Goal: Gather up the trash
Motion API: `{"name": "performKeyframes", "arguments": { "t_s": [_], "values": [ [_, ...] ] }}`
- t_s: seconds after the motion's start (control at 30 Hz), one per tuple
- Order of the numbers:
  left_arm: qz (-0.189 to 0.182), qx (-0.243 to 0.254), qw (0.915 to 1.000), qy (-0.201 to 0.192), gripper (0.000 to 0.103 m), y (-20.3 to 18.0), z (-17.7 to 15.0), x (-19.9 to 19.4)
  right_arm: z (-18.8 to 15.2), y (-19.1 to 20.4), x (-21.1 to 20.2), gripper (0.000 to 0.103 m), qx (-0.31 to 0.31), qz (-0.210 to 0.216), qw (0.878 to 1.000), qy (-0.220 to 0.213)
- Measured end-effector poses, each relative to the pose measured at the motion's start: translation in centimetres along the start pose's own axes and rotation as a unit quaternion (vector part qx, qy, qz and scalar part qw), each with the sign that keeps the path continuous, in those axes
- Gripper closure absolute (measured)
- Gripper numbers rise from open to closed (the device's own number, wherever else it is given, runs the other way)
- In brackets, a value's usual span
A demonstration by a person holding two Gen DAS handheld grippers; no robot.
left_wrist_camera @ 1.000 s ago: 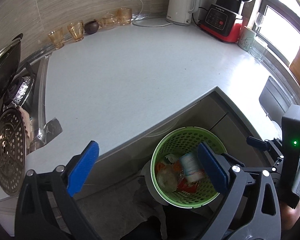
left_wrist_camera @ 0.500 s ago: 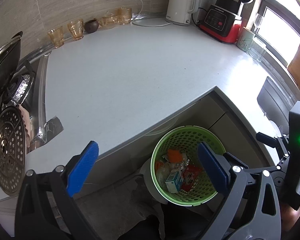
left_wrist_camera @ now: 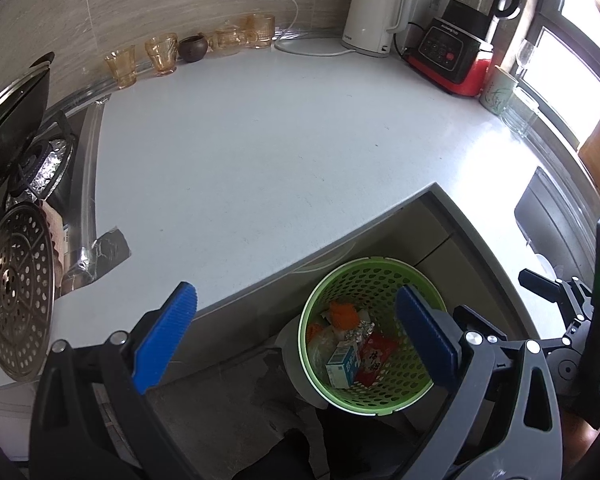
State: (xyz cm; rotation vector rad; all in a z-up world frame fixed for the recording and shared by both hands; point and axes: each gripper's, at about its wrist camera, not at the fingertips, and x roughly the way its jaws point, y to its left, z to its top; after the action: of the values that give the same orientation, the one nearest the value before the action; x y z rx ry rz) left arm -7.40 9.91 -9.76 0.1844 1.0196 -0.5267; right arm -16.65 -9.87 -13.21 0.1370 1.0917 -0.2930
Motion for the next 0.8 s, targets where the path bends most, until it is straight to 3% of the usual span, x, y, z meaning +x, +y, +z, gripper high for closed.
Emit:
{"name": "performKeyframes", "arguments": {
  "t_s": [0.27,0.8],
  "values": [
    [0.022,-0.031,0.9993,-0.008,0.008,-0.6,2.4,0.8,3.6,-1.0,0.1,0.002,-0.033,0.021,0.999,-0.017],
    [0.096,-0.084,0.9893,-0.069,0.008,-1.3,10.6,0.7,15.9,-3.8,1.0,0.002,-0.081,0.078,0.991,-0.078]
  ]
}}
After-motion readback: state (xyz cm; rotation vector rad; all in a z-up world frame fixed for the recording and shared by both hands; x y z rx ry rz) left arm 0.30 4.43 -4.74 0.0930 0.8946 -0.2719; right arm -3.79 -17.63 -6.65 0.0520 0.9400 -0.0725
